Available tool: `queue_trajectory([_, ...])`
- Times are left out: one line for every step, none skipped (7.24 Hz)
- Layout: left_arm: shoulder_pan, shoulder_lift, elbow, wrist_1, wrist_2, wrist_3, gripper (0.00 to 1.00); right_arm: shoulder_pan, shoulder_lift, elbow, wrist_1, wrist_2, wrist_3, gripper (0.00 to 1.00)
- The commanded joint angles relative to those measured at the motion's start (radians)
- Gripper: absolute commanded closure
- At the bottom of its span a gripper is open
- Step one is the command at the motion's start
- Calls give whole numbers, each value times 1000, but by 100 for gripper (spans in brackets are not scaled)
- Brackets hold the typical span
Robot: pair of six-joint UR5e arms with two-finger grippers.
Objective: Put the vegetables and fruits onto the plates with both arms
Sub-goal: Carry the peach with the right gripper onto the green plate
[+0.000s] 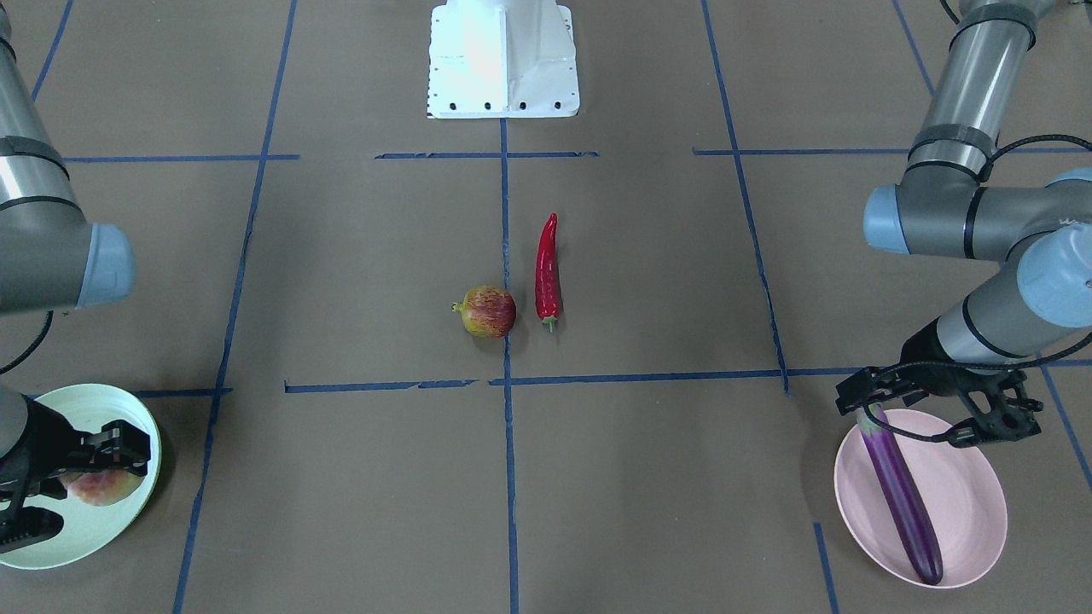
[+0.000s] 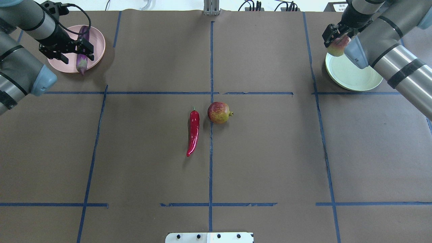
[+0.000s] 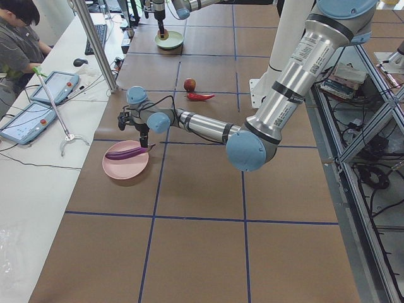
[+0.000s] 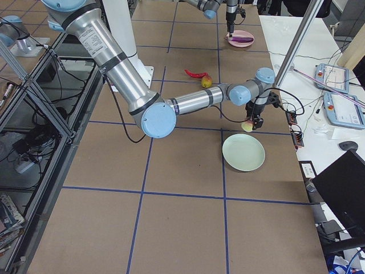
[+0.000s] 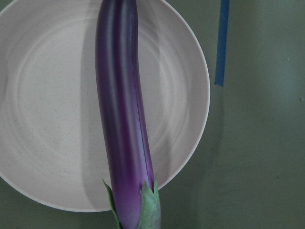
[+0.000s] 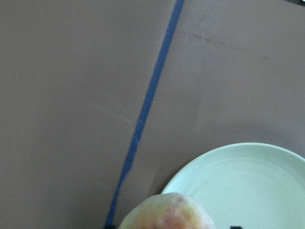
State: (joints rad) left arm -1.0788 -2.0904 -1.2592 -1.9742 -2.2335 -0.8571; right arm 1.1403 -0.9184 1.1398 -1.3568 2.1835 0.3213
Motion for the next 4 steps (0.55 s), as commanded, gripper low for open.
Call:
queue_trajectory([19,1,0,0,0,0,0,10,-26,-87,41,-17,-62,80])
queue_trajectory([20,1,0,0,0,1,0,3,-54,-103,88,-25,-62,45])
queue_trajectory([20,1,1,0,0,0,0,-7,-68,-123,150,-34,-62,21])
queue_trajectory([23,1,0,0,0,0,0,-8,-68,-121,159,-33,-62,0])
